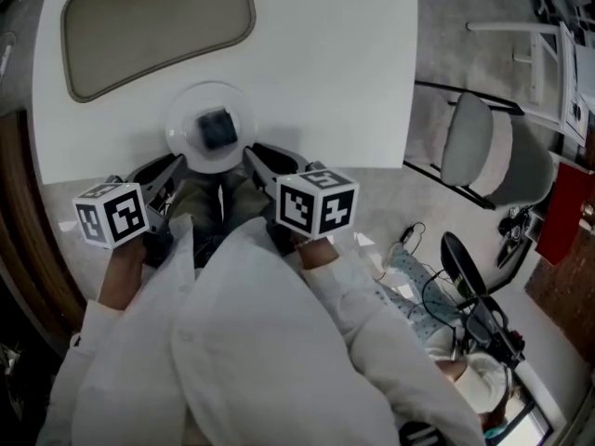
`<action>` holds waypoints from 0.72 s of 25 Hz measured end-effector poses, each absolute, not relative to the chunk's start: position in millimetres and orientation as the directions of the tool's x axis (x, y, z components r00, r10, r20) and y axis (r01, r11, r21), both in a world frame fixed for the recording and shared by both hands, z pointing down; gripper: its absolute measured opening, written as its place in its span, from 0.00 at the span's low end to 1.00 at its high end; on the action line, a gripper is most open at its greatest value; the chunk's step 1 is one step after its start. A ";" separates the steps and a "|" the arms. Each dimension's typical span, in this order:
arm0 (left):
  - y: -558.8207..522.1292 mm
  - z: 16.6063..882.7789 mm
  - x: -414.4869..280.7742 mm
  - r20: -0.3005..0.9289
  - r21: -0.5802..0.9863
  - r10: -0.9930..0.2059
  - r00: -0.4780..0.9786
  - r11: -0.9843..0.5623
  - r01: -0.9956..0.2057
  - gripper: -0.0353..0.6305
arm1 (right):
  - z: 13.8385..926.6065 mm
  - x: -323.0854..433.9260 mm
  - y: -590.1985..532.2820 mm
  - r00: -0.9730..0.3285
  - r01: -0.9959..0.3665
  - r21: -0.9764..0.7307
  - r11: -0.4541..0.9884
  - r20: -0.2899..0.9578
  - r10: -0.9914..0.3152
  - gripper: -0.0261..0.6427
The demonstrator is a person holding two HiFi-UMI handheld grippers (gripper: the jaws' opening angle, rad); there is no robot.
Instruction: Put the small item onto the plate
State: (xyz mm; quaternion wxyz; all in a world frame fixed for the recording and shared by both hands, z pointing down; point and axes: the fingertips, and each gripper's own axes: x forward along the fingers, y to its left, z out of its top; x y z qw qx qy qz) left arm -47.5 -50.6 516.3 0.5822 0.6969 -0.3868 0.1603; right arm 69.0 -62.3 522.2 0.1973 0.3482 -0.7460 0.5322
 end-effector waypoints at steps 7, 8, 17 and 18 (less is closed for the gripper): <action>-46.3 510.9 -48.1 0.681 0.672 -0.360 0.637 -0.037 -0.740 0.14 | 517.3 68.3 -59.0 -0.680 -0.731 -0.650 0.210 0.667 -0.303 0.13; -46.8 508.6 -48.3 0.682 0.668 -0.365 0.633 -0.042 -0.743 0.14 | 514.8 68.2 -59.7 -0.683 -0.729 -0.649 0.218 0.664 -0.305 0.13; -55.0 482.1 -46.0 0.672 0.639 -0.426 0.606 -0.080 -0.765 0.14 | 488.8 70.6 -71.1 -0.694 -0.719 -0.632 0.288 0.638 -0.334 0.13; -55.0 480.2 -46.4 0.669 0.638 -0.433 0.604 -0.081 -0.765 0.14 | 486.6 70.0 -72.4 -0.696 -0.717 -0.630 0.298 0.635 -0.335 0.13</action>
